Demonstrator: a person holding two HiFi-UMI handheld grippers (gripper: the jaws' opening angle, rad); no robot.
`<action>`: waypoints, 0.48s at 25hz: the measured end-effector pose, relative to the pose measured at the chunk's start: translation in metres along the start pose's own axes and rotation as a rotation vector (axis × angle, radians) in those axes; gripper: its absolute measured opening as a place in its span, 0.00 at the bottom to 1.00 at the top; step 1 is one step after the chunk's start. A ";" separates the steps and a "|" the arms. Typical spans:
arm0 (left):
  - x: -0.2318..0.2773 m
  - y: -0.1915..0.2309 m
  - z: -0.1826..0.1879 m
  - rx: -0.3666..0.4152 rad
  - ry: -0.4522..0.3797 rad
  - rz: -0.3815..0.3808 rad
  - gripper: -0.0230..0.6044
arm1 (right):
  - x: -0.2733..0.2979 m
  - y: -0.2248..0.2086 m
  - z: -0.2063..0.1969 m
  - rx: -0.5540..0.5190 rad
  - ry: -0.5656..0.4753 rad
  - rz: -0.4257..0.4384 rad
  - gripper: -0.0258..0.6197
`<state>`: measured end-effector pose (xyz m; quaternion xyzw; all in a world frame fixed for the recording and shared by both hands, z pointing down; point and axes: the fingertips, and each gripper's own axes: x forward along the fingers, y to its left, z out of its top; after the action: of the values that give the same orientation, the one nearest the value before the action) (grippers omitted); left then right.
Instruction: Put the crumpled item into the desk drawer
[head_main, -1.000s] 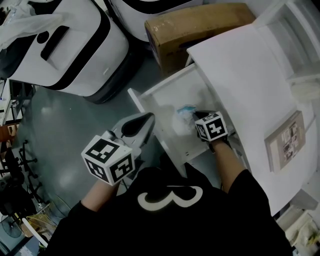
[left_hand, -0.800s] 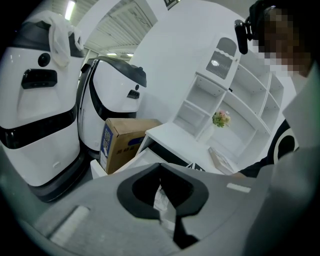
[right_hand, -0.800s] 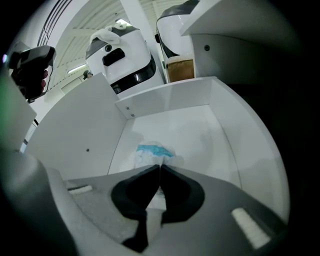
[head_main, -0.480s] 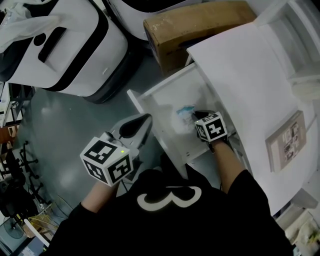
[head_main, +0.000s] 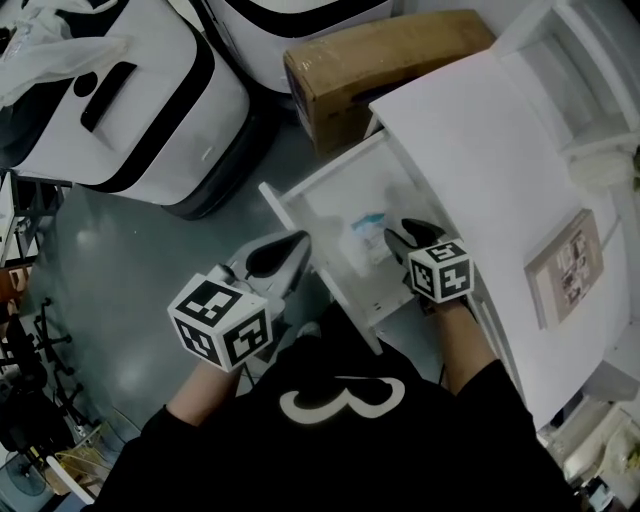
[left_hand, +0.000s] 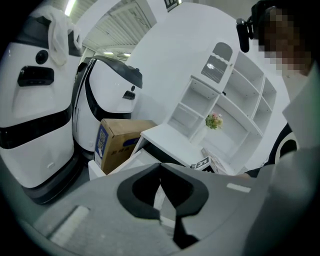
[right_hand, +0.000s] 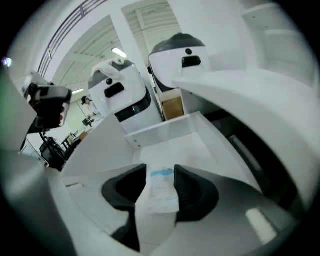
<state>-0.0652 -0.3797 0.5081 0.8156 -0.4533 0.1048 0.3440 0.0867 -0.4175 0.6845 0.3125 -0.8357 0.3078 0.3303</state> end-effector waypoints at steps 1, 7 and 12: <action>-0.005 -0.002 0.001 0.004 -0.001 -0.007 0.05 | -0.012 0.009 0.009 0.009 -0.050 0.010 0.31; -0.037 -0.015 0.008 0.036 -0.020 -0.036 0.05 | -0.088 0.060 0.061 0.001 -0.296 0.033 0.13; -0.062 -0.039 0.013 0.080 -0.052 -0.080 0.05 | -0.141 0.105 0.086 -0.048 -0.415 0.053 0.04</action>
<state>-0.0707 -0.3334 0.4502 0.8485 -0.4247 0.0876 0.3031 0.0624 -0.3698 0.4958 0.3389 -0.9009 0.2255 0.1504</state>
